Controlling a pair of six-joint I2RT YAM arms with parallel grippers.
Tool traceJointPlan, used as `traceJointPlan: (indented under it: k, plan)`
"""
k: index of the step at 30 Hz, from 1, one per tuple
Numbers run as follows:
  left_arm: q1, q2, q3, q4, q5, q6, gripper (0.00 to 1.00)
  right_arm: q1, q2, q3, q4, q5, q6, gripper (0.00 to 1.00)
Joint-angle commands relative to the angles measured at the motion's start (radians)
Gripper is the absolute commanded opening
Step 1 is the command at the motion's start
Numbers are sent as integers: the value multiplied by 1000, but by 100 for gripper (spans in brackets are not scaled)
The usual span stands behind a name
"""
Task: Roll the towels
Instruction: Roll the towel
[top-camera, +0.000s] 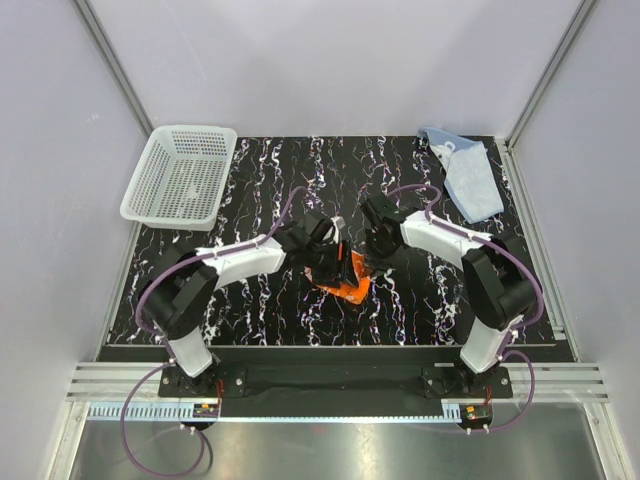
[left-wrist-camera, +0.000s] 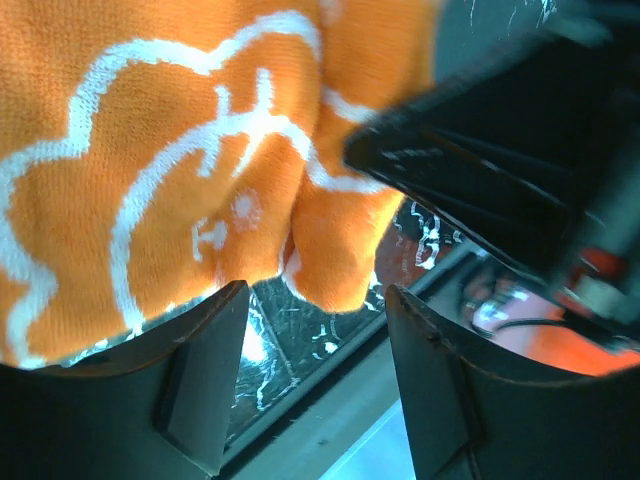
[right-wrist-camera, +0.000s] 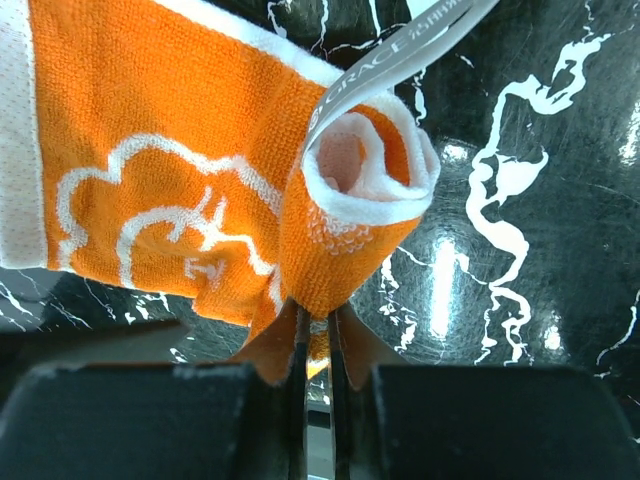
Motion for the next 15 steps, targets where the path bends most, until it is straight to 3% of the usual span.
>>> traceJointPlan:
  k: [1,7,15]
  plan:
    - [-54,-84,60,-92,-207,109,62,14,16,56,-46,38,-20,0]
    - [-163,-95,92,-126,-361,155,62,15,24,67,-55,40,-20,0]
    - [-244,-12,146,-130,-419,164,62,15,24,79,-68,38,-28,0]
